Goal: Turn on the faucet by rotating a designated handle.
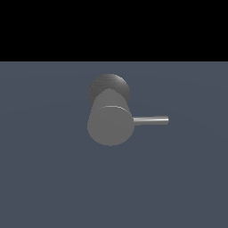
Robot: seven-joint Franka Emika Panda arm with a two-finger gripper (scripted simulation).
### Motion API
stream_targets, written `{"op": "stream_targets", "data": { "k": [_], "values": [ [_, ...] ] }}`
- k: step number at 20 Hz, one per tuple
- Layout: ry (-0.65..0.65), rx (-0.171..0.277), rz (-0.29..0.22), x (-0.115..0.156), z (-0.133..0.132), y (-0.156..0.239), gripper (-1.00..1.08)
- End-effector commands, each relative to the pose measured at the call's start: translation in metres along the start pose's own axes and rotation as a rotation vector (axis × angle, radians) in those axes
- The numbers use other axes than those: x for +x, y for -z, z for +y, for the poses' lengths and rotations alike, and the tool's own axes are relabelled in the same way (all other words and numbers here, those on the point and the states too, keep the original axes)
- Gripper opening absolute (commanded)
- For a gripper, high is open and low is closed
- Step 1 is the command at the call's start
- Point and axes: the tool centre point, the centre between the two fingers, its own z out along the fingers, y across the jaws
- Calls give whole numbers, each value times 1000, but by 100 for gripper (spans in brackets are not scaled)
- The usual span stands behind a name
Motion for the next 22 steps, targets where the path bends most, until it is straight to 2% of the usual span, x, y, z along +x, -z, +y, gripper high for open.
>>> {"op": "stream_targets", "data": {
  "k": [1,6,11,17,22],
  "values": [
    [-32,73,61,18,2,19,-100],
    [-120,202,180,51,21,56,-100],
    [-233,311,298,81,56,90,-100],
    [-401,409,433,109,121,121,-100],
    [-564,461,538,120,190,137,-100]
  ]
}}
